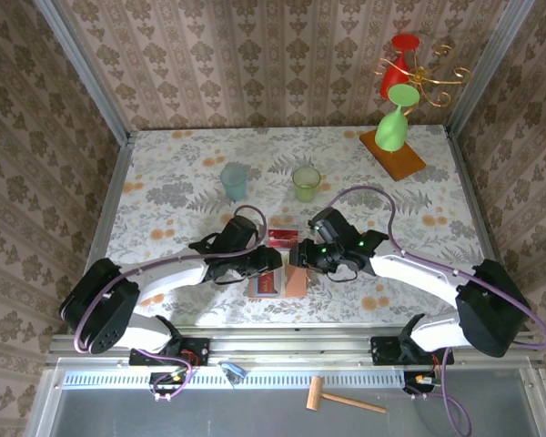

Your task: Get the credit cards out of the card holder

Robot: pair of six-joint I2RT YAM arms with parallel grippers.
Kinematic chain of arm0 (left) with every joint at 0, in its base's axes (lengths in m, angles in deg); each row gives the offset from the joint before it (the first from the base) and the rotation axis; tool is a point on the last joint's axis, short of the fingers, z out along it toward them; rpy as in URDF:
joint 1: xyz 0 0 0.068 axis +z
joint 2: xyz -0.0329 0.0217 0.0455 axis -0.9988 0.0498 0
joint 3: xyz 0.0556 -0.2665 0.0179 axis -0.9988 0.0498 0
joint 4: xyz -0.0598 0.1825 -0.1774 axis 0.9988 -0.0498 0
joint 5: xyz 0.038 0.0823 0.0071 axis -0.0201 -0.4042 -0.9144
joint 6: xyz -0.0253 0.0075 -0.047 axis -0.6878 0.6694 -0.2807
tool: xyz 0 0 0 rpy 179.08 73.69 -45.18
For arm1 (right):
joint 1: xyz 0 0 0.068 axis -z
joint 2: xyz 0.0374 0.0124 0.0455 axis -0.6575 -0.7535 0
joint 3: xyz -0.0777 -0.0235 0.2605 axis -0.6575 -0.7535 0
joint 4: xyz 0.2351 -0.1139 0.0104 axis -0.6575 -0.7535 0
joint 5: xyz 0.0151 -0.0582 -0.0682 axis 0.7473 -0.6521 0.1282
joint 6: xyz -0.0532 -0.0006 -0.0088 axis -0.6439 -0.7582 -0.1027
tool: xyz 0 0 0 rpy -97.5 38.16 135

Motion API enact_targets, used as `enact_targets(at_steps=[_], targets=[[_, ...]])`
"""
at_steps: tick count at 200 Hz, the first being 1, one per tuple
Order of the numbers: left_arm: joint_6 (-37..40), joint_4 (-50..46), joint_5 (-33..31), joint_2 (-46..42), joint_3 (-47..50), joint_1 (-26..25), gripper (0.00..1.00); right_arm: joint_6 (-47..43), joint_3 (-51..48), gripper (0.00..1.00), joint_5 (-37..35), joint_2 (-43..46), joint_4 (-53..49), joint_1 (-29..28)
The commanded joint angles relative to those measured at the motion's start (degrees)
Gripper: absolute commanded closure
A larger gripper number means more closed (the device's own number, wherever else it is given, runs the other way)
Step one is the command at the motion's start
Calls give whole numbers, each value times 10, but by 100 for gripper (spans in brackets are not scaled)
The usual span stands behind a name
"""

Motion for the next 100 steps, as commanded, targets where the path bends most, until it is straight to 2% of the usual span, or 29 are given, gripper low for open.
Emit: enact_targets(at_steps=[1,55,100], targets=[[7,-1,9,13,-24,-10,65,-14,-11,60,-19,27,-31,9],[6,10,16,49,-48,-22,55,-21,-25,60,-24,65,-48,27],[7,14,21,75,-67,-31,51,-18,-41,60,-24,85,-48,34]])
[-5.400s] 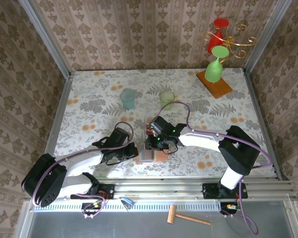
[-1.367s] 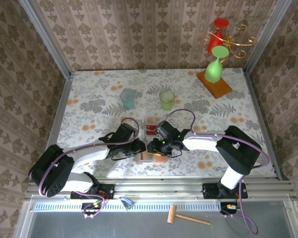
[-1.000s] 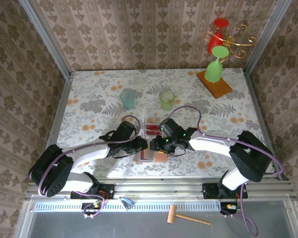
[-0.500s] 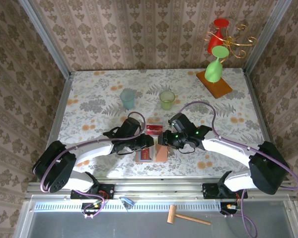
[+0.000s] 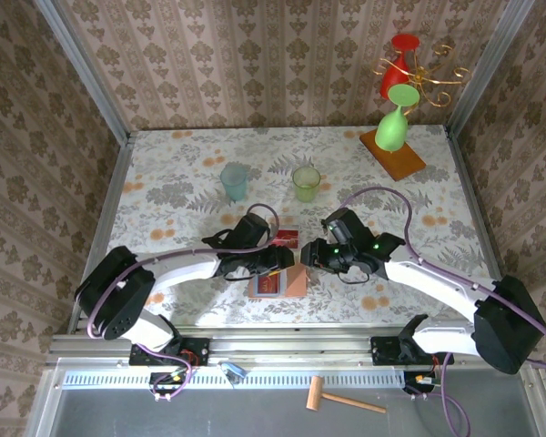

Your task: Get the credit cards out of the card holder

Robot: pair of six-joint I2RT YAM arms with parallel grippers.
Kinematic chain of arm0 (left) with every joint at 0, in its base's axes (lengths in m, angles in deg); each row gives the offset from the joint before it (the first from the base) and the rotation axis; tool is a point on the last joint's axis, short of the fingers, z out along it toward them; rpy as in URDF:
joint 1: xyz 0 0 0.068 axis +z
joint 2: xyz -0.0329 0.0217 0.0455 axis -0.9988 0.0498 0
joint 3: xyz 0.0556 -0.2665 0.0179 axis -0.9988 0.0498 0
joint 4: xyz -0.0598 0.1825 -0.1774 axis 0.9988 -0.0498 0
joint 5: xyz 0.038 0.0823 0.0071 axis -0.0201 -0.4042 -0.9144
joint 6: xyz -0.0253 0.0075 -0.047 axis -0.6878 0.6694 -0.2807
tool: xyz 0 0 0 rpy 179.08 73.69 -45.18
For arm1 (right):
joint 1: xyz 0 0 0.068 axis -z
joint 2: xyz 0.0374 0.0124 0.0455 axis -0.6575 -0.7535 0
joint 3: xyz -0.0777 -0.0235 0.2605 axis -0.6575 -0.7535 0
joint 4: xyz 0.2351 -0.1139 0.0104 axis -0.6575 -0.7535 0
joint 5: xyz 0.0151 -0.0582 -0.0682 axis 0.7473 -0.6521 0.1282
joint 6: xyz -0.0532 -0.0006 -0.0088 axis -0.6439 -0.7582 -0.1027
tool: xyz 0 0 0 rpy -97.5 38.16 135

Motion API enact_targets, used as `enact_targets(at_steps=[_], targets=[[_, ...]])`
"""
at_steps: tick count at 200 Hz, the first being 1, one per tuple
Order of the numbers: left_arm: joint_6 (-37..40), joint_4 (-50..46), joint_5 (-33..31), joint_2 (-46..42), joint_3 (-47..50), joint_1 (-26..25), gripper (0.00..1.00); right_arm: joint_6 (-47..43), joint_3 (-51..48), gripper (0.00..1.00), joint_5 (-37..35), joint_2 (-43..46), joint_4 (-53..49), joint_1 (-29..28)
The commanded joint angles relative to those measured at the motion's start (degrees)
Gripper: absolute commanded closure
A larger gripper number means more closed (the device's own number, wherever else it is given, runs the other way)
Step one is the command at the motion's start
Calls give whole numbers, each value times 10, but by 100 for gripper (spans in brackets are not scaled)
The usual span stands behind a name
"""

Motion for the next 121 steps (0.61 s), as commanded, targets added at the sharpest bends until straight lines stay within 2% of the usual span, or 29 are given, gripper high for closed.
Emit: enact_targets(at_steps=[1,121], targets=[[6,7,10,11,-20,-6,51,-5,-12,60,-14,19,-15,5],[1,23,16,40,-32,-11,47,-6,-23,59,-8,30,-18,12]])
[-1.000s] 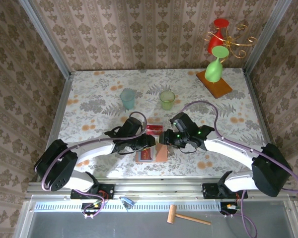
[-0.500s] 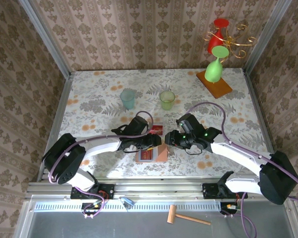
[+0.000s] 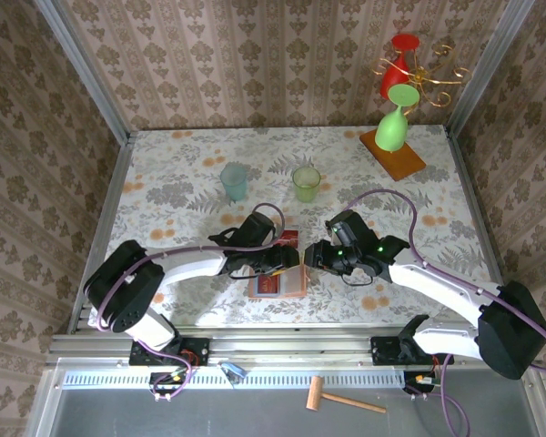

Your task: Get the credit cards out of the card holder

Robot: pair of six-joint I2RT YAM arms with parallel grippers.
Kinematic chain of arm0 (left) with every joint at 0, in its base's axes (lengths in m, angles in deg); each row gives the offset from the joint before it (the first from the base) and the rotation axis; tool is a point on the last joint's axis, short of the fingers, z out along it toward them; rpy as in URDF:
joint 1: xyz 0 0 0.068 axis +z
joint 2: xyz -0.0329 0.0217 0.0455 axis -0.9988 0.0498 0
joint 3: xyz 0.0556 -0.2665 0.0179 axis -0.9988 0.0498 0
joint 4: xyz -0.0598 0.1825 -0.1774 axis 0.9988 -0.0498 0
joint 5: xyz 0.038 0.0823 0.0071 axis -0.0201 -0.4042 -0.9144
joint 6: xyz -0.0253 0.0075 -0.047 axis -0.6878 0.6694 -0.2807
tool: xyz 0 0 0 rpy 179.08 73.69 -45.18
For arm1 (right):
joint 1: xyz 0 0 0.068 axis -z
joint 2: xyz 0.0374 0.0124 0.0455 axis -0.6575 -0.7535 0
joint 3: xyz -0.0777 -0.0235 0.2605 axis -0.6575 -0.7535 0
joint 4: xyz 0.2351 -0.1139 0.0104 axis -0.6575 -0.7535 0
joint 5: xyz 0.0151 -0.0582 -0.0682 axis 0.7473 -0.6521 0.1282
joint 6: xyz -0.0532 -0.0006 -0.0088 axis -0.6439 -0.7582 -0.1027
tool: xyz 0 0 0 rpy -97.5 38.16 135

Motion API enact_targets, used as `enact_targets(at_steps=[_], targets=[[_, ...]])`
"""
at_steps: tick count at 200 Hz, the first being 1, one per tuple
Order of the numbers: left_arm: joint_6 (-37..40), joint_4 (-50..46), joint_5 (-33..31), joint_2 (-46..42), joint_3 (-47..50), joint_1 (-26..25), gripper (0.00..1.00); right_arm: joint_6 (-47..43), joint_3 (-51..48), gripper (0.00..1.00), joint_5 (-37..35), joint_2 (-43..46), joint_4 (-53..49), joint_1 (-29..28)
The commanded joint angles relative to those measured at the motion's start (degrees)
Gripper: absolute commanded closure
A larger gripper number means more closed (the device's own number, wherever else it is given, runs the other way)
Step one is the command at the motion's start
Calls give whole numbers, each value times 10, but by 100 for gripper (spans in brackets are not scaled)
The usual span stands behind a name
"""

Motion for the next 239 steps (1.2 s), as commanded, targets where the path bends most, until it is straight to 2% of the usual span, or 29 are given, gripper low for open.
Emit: enact_targets(at_steps=[1,91,165,239], targets=[[1,11,12,7,-14,-5,47,-6,-6,59,-7,12,-17,3],[2,13,5,-11,0,-3,47,-1,-1,59,7,-3,-1,3],[-1,6,-13,-77,46,18,47,3,25,60,29,-39,14,0],[-2,-15,-24,-154,103,45,49,10,57,61,28,-89,29,-29]])
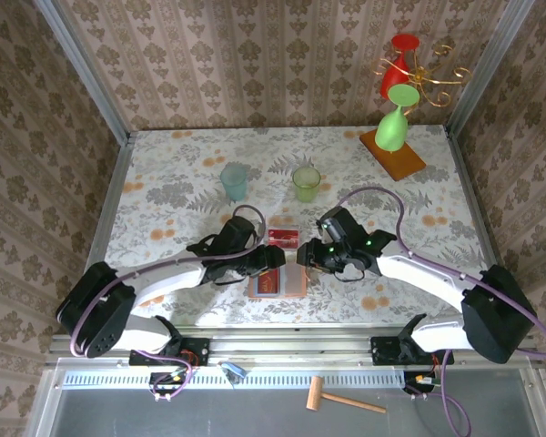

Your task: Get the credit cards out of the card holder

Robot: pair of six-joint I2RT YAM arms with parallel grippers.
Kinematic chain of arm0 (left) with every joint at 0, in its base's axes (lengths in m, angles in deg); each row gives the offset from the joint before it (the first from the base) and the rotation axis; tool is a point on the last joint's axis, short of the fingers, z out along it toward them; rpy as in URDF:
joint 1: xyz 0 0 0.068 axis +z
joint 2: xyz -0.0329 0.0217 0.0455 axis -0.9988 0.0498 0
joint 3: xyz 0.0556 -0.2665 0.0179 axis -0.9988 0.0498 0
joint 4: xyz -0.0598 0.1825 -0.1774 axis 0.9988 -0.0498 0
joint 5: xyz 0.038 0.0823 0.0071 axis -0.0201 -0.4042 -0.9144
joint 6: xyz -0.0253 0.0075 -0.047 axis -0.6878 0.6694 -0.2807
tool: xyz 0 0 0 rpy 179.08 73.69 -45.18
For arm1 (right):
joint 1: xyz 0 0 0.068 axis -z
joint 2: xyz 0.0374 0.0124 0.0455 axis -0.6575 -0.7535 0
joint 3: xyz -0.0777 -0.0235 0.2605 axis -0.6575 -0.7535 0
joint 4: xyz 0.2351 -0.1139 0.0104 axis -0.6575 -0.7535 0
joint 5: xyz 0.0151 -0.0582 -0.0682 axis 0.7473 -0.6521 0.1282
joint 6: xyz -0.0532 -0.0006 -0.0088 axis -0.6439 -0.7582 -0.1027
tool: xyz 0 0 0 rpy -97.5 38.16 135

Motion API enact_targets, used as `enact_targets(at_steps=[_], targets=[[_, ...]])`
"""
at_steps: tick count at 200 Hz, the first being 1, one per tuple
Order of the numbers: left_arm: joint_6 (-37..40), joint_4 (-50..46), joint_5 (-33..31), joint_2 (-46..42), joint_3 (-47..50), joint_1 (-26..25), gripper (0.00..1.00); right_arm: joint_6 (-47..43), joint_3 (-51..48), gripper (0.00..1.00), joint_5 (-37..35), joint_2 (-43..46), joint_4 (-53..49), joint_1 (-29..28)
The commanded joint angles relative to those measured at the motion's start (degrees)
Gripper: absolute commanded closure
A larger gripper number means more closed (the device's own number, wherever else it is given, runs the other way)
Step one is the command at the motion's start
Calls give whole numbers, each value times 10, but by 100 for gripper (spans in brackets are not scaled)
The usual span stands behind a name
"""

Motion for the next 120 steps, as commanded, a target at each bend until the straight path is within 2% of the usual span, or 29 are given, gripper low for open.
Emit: enact_targets(at_steps=[1,73,120], targets=[[-2,-19,-9,-29,19,9,49,9,22,61,6,-19,11,-13],[-2,-31,-6,-74,57,29,54,16,55,62,4,-89,28,-44],[-4,-23,-3,-77,73,40,62,19,72,63,8,-130,40,-57]])
